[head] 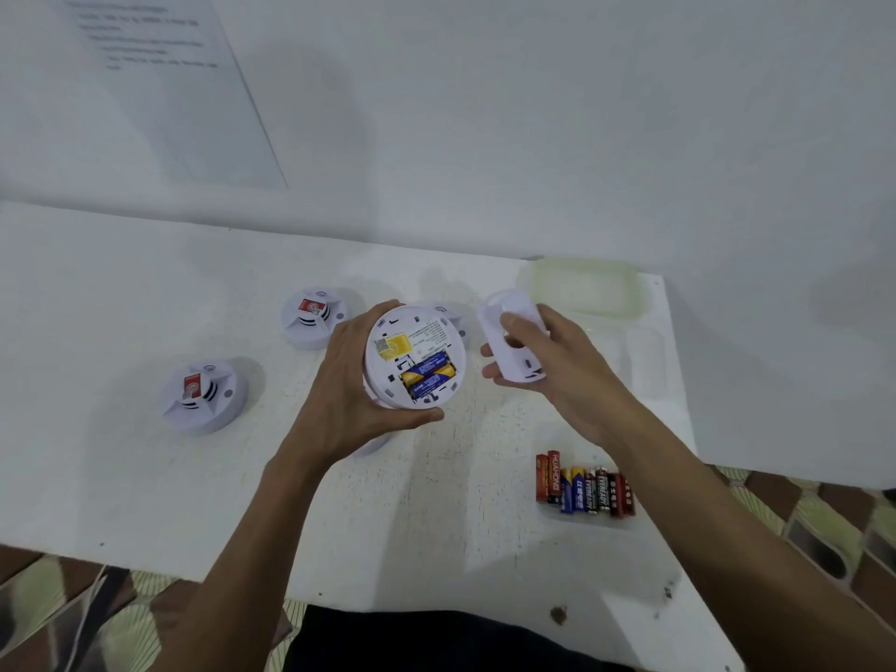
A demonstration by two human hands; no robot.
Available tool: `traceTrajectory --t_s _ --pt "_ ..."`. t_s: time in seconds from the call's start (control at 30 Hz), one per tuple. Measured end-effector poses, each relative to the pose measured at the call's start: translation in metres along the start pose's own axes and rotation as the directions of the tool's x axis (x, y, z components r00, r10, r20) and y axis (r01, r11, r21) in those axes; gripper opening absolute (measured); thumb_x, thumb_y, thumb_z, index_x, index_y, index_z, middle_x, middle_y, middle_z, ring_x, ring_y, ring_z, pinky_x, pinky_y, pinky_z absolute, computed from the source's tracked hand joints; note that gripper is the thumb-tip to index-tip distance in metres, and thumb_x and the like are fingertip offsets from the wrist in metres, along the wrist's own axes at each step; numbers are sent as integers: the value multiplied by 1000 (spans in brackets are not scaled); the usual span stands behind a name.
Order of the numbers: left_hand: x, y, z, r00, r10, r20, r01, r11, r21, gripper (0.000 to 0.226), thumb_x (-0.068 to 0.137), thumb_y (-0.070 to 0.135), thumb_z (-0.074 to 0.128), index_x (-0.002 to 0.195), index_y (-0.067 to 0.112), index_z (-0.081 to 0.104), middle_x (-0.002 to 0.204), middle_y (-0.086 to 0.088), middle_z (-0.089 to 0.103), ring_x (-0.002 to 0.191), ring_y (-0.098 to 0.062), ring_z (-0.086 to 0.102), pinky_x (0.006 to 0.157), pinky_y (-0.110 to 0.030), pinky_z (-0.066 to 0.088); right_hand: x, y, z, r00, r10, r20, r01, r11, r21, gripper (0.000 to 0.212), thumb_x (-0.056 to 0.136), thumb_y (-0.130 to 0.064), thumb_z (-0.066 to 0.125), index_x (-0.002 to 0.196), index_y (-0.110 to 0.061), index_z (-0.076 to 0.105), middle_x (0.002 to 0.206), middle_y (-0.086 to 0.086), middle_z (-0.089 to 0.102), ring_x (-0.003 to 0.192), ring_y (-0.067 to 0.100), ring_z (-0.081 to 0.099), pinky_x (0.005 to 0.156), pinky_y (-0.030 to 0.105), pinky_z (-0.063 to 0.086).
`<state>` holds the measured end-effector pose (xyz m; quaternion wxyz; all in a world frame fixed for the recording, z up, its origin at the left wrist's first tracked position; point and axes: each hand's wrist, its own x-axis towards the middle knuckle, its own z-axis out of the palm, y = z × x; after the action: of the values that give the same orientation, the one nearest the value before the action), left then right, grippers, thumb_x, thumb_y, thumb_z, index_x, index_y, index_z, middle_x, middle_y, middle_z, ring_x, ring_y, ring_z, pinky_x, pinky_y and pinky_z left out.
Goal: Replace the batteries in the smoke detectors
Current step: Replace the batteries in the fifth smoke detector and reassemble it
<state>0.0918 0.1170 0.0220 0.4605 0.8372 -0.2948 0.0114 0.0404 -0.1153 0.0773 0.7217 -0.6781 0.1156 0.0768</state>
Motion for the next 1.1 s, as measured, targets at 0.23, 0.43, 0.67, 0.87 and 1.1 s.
traceTrajectory --t_s 0.23,0.43,0.67,0.87,1.1 --pt "7 20 6 999 26 20 -26 999 29 78 72 75 53 139 48 24 144 20 31 128 18 24 107 -4 11 -22 -5 31 892 -452 -15 362 732 -577 25 104 -36 33 92 -17 42 83 1 56 72 17 55 60 35 46" --pt "15 26 15 995 -101 25 104 973 -205 138 43 95 47 145 8 17 153 -11 24 141 -19 21 103 -4 16 -22 2 47 846 -532 38 363 523 -771 35 84 -45 53 112 -25 46 109 -6 52 96 13 46 68 18 38" --pt "15 24 13 976 -186 117 212 936 -282 107 55 93 42 120 12 18 132 -8 19 116 30 25 102 -2 16 -18 9 46 817 -572 74 388 450 -805 41 84 -50 65 118 -28 65 122 3 54 109 21 50 82 30 49" --pt "15 35 9 973 -205 104 227 935 -274 124 48 95 46 127 5 14 137 -15 21 118 18 28 104 -3 14 -18 6 46 813 -570 114 417 434 -799 37 85 -43 68 117 -25 68 114 2 56 101 18 53 77 22 44" --pt "13 40 0 986 -163 41 164 986 -19 106 55 67 74 137 24 23 136 9 34 119 11 37 105 -16 27 -21 -1 51 831 -546 104 386 432 -815 38 85 -41 70 118 -23 67 114 6 57 102 22 55 77 25 44"
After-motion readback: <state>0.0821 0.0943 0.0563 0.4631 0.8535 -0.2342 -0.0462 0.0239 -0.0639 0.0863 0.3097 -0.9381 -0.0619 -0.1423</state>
